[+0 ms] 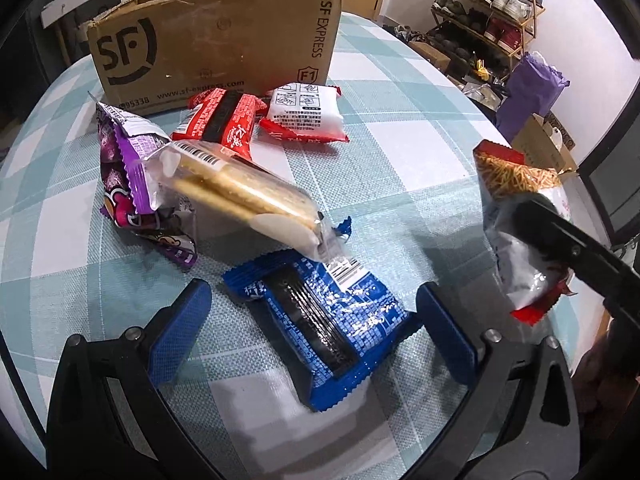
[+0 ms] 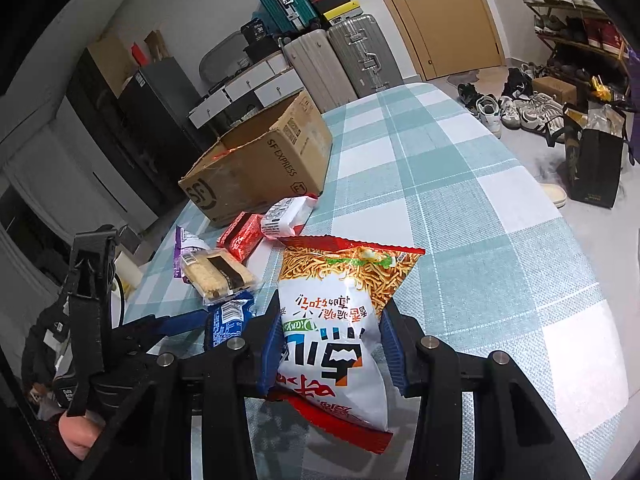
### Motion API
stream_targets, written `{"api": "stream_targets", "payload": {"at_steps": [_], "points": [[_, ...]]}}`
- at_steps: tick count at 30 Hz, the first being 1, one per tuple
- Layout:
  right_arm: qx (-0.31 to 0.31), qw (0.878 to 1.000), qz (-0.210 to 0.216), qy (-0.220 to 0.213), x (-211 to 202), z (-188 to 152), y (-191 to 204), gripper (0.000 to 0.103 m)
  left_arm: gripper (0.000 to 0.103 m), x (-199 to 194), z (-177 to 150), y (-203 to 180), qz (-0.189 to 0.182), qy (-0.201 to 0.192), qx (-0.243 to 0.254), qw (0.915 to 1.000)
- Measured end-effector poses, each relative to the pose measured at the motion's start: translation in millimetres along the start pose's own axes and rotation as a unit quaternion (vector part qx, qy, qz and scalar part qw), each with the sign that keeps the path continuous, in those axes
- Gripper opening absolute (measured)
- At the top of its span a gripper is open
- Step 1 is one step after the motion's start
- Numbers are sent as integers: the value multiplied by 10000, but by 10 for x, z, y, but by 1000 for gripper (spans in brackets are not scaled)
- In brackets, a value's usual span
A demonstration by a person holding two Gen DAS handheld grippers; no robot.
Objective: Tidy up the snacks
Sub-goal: 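Grasp the blue Oreo packet with the left tool while the right tool holds the noodle bag, then lift both held packets and carry them over the cardboard box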
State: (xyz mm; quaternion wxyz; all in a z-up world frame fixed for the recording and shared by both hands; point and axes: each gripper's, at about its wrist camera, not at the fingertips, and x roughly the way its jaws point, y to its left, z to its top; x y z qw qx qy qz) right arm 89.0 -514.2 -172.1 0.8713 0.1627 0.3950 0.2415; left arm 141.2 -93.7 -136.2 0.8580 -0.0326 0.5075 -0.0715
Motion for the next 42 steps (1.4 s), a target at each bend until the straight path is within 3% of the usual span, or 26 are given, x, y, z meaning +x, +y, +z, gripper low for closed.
{"api": "stream_targets", "payload": {"at_steps": [5, 10, 17, 25, 42], "points": [[57, 10000, 4, -47, -44, -20, -30, 44, 94, 19, -2, -38, 136, -66, 192, 9997], [89, 9999, -19, -78, -74, -37, -49, 44, 58, -10, -22, -70, 299, -167, 458, 9984], [72, 9999, -21, -89, -91, -35, -23, 44, 26, -92, -74, 102, 60, -240, 460, 9986], [31, 9999, -40, -102, -109, -20, 31, 44, 24, -145, -151, 202, -222, -215, 404, 9987], [-181, 9998, -20, -53, -75, 25, 273, 44, 24, -713, -382, 554, -618, -491, 175, 9967]]}}
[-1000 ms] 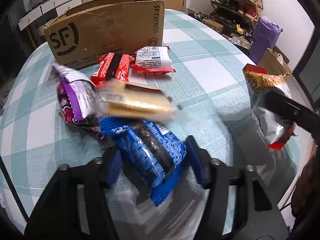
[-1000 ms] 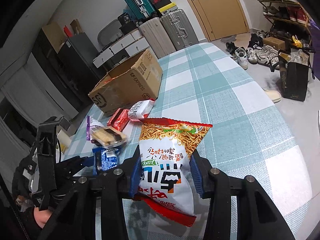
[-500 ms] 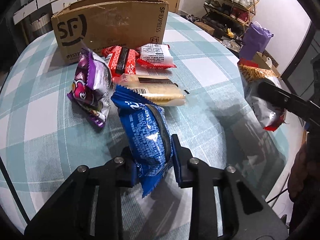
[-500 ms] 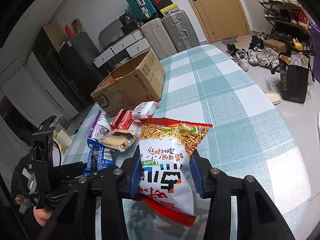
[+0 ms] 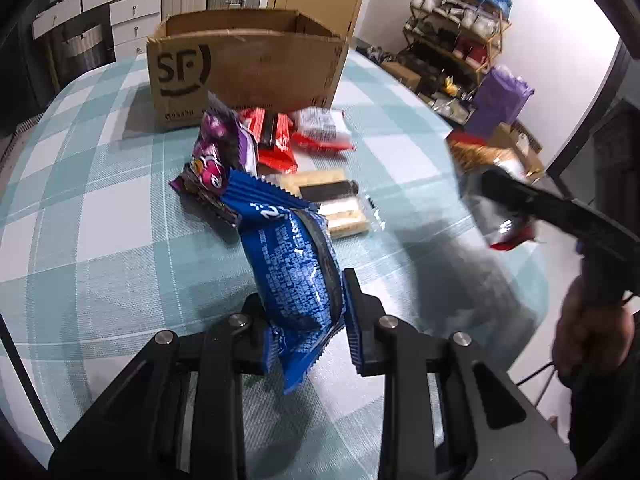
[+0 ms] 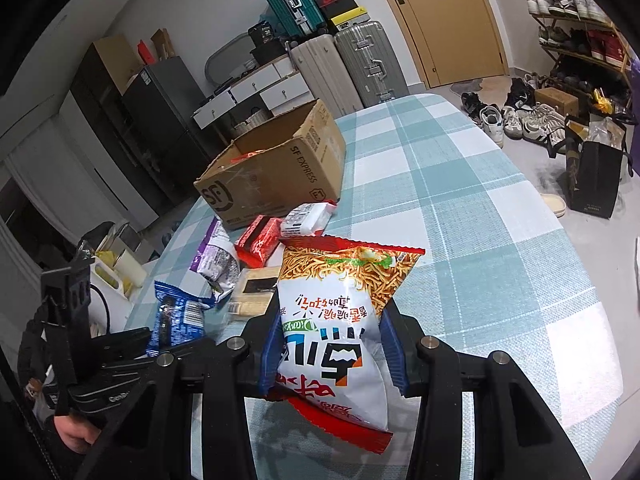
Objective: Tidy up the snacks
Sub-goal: 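Lift both held packets and carry them over the cardboard box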
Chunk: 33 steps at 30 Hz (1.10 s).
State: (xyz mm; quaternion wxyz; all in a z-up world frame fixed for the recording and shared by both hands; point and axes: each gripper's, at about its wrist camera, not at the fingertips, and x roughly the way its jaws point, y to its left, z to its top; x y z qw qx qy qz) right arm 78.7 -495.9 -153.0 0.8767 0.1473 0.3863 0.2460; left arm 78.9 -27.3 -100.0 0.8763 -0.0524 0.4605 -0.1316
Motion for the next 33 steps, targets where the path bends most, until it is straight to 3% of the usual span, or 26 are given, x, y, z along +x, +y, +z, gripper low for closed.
{"api": "stream_targets", "payload": {"at_steps": [6, 15, 28, 33], "points": [[-105, 9999, 70, 0, 42, 86, 117, 44, 24, -264, 108, 97, -156, -182, -87, 9997], [-286, 9992, 289, -66, 116, 294, 333, 44, 24, -508, 400, 166, -64, -478, -111, 9988], [-712, 9958, 560, -158, 303, 848, 690, 44, 24, -616, 1098, 272, 94, -722, 87, 9973], [-615, 9952, 729, -233, 345, 1107, 778, 44, 25, -553, 1384, 426, 169, -675, 2, 9976]]}}
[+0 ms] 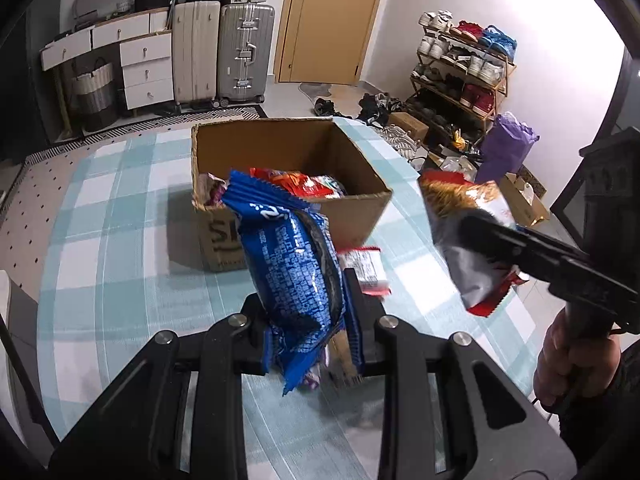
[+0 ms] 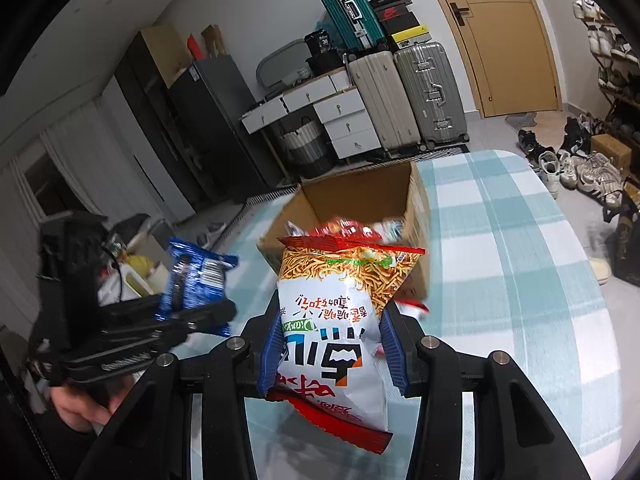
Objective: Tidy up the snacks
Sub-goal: 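Lift both held packets and carry them over the cardboard box, then open both tools to drop the packets into the box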
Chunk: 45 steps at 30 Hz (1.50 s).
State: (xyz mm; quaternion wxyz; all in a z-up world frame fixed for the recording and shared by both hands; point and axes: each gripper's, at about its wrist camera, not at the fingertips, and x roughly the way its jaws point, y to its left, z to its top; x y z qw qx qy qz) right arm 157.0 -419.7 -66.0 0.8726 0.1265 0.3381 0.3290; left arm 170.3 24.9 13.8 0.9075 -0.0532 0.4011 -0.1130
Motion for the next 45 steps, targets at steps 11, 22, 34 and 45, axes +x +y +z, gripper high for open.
{"api": "stream_targets", "payload": {"at_steps": [11, 22, 34, 45], "points": [[-274, 9996, 87, 10, 251, 568, 153, 44, 25, 208, 502, 254, 51, 16, -256, 9997], [-407, 9991, -86, 24, 547, 1034, 163, 44, 25, 410, 1063, 364, 146, 23, -133, 9998], [-23, 9968, -595, 542, 1345, 1122, -50, 45, 21, 883, 1418, 632, 147, 66, -366, 9992], [97, 9980, -578, 253, 1275, 1113, -203, 91, 38, 1048, 1349, 844, 530, 106, -495, 9973]]}}
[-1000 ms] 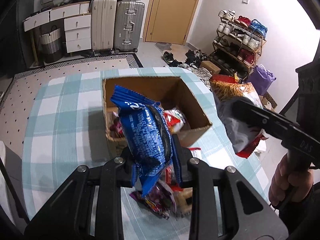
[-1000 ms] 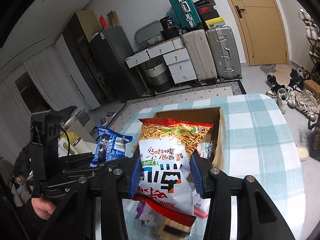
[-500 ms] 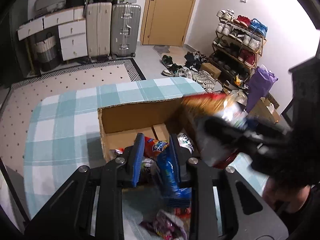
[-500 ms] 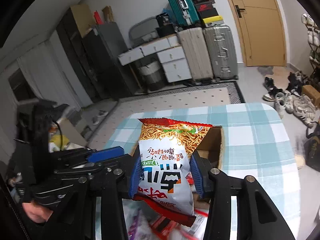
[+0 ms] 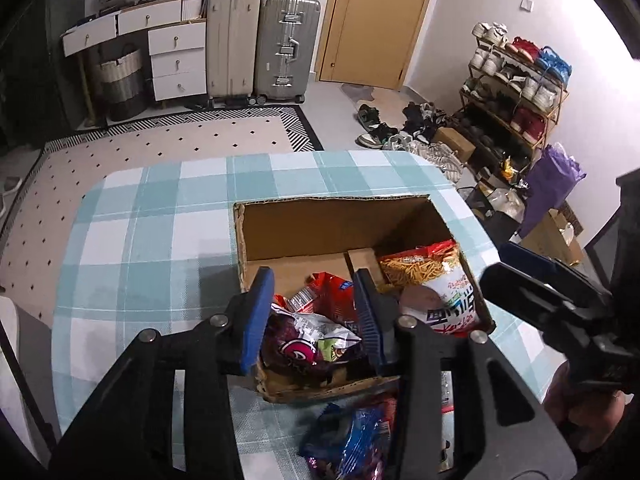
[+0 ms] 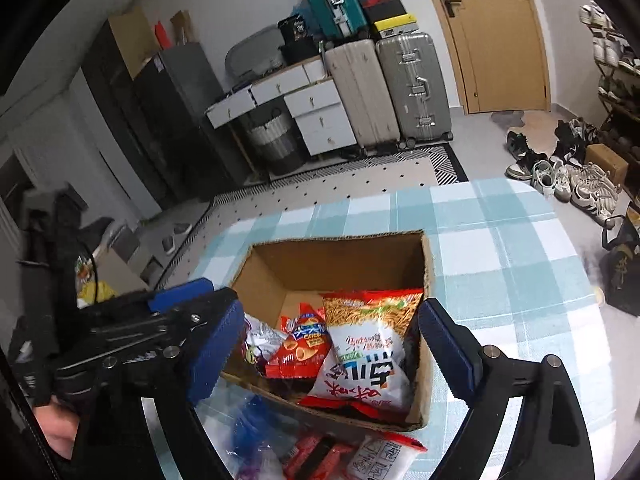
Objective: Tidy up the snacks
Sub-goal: 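Open both tools to drop the packets into the box, then move both open tools back toward the remaining snacks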
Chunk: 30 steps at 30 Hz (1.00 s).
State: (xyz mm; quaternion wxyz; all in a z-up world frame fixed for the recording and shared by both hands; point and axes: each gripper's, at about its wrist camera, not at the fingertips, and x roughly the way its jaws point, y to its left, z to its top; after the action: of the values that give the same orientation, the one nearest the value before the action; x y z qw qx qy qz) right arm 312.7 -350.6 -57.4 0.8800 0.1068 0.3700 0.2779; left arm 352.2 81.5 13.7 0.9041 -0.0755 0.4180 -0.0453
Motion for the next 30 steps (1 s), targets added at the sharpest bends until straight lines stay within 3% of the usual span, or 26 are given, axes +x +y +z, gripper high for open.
{"api": "stream_targets", "payload": {"at_steps": [9, 11, 16, 18, 30], "points": [[-46, 9998, 117, -138, -354, -203, -53, 91, 38, -280, -271, 35, -58, -35, 19, 10000], [-113, 9997, 125, -150, -418, -284, -33, 91, 43, -330, -383, 48, -104, -15, -8, 9999], [-153, 9993, 277, -201, -536, -485, -28, 91, 69, -450, -716, 71, -162, 17, -66, 9998], [-141, 9992, 308, -199, -569, -583, -34, 91, 74, -463, -843, 71, -213, 80, -87, 9997], [129, 9992, 380, 75, -610, -1083, -140, 91, 79, -90, -1410, 200, -147, 731, -232, 9969]]}}
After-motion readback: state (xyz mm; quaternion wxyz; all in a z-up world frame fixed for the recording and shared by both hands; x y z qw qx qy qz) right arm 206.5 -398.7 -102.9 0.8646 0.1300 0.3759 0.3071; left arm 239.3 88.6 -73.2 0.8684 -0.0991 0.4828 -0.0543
